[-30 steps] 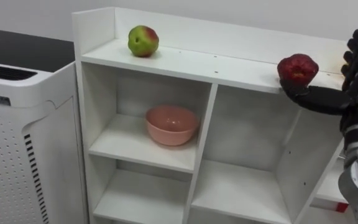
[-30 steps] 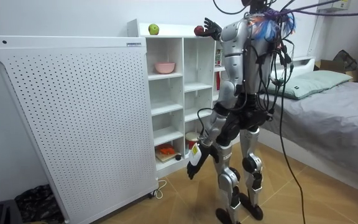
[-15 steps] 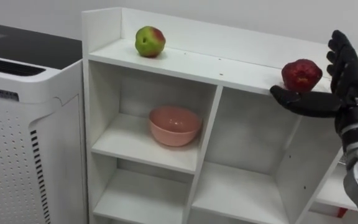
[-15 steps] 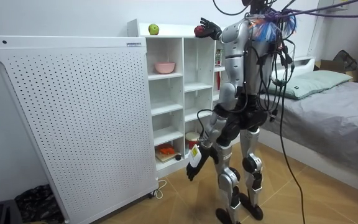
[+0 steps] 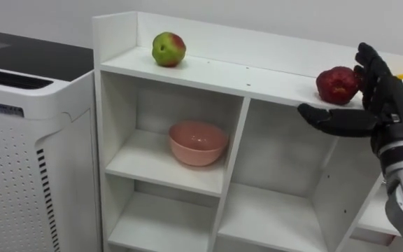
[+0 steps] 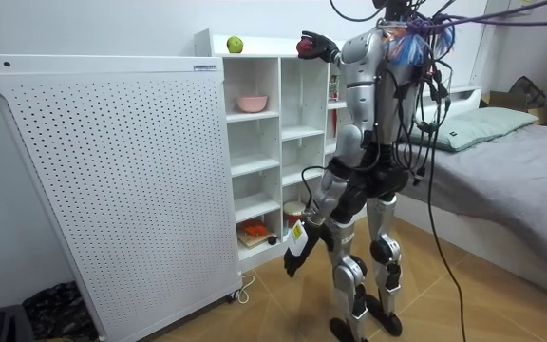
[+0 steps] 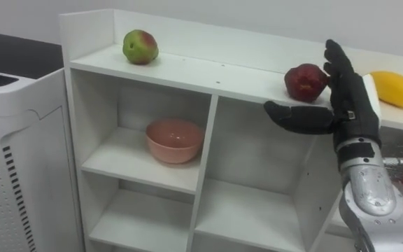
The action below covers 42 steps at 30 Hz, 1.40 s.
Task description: Arrange fruit in the closet
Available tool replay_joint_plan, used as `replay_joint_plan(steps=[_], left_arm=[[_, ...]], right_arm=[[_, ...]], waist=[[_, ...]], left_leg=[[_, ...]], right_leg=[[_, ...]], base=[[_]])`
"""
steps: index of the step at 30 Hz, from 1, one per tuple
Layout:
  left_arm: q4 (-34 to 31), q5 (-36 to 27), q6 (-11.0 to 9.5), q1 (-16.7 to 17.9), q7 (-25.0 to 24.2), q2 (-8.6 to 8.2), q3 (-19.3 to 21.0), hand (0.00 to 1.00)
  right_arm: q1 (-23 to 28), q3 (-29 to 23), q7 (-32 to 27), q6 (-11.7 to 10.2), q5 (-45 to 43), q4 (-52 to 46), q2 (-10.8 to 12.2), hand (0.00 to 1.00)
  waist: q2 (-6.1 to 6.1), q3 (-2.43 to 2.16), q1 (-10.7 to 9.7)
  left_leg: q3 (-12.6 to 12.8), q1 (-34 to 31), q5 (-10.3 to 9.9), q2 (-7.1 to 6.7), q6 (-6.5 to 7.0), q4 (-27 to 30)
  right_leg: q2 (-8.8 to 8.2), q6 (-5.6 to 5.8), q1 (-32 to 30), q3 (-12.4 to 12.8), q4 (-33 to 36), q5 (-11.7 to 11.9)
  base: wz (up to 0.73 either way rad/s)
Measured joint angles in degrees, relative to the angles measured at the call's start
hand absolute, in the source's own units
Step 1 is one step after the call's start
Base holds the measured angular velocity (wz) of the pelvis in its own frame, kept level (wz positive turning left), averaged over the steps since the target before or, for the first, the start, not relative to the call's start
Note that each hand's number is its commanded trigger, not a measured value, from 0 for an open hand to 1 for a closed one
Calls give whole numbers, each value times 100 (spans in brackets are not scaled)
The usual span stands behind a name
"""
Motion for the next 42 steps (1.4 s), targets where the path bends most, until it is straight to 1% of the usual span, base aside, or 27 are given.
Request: replay_joint_plan(steps=[2,6,9,10,12,16,21,27,28,29,30,31,32,35,37,38,42], left_arm=[[0,-1,0,7,0,0,-4,0],[-1,-2,9,10,0,3,-11,0],[0,-3,9,3,0,7,-13,0],[0,-4,9,0,0,13,-18,0],[0,-5,9,0,0,16,-28,0],[-1,-20,12,-20,0,20,-26,0],[-1,-107,14,-59,0,50,-20,0],[5,-159,14,-60,0,51,-13,0],[5,-166,14,-76,-9,50,-18,0],[5,-164,14,-84,-15,46,-19,0],[5,-164,13,-91,-15,45,-18,0],[5,-153,12,-104,-15,41,-21,0],[5,-152,11,-111,-14,39,-35,0],[4,-152,-2,-120,32,43,-132,0],[4,-143,-7,-127,39,38,-150,0],[5,-137,-1,-115,43,33,-165,0],[4,-160,7,-119,97,30,-237,0]], right_arm=[[0,6,0,0,2,98,-95,100],[-1,37,-44,-1,-14,208,-177,100],[-5,36,-148,-8,-12,227,-220,100],[-5,35,-199,-15,-12,228,-221,100],[-23,32,-250,-15,-13,229,-237,100],[-48,32,-254,-62,-16,229,-264,100],[-74,106,-236,-64,-50,213,-292,100],[-71,110,-177,-56,-34,72,-292,100],[-61,121,-177,-43,-34,-43,-292,100],[-32,158,-170,-24,-30,-225,-291,100],[-7,174,-166,-19,-33,-339,-291,100],[61,204,-161,-14,-75,-609,-290,100],[125,235,-124,-15,-116,-842,-288,100],[301,257,12,-15,-247,-1232,-281,100],[381,263,70,-2,-260,-1431,-246,100],[411,287,127,-2,-252,-1565,-189,100],[637,425,284,35,-156,-1960,-177,100]], waist=[[-5,-4,30],[-52,-11,29],[-119,12,29],[-134,38,29],[-170,43,29],[-178,45,31],[-166,54,33],[-121,71,19],[-97,78,13],[-60,68,11],[-37,70,12],[13,57,10],[83,30,5],[197,-18,5],[206,-16,0],[205,-15,-5],[198,-6,-13]], left_leg=[[11,17,0,3,0,-4],[16,23,2,3,0,-3],[17,23,2,3,0,-3],[17,21,2,4,0,-2],[16,14,2,3,0,-4],[11,14,1,-2,0,-16],[11,19,1,-2,0,-26],[15,-60,-2,3,1,-9],[17,-82,-2,2,1,-6],[43,-87,-1,4,1,-4],[52,-94,-1,5,1,-1],[61,-117,-1,4,1,5],[74,-143,0,1,2,5],[70,-149,3,0,0,-9],[73,-143,4,8,-1,-20],[85,-140,5,14,-4,-29],[116,-76,6,19,-4,-48]], right_leg=[[0,0,13,2,1,0],[-3,0,26,1,1,0],[-2,0,31,0,1,0],[-1,0,30,0,1,0],[-2,0,23,-1,1,0],[-7,1,21,0,3,1],[-5,1,18,19,1,0],[11,1,-27,14,2,0],[20,1,-52,14,2,1],[20,1,-89,36,4,1],[16,1,-97,46,4,1],[8,1,-124,84,6,1],[6,1,-152,117,4,1],[17,0,-168,177,2,0],[17,0,-168,182,-1,0],[18,0,-169,183,-2,0],[19,0,-126,200,-4,0]], base=[[0],[0],[0],[0],[0],[0],[0],[0],[-6],[-8],[-8],[-6],[-4],[-1],[0],[0],[-2]])
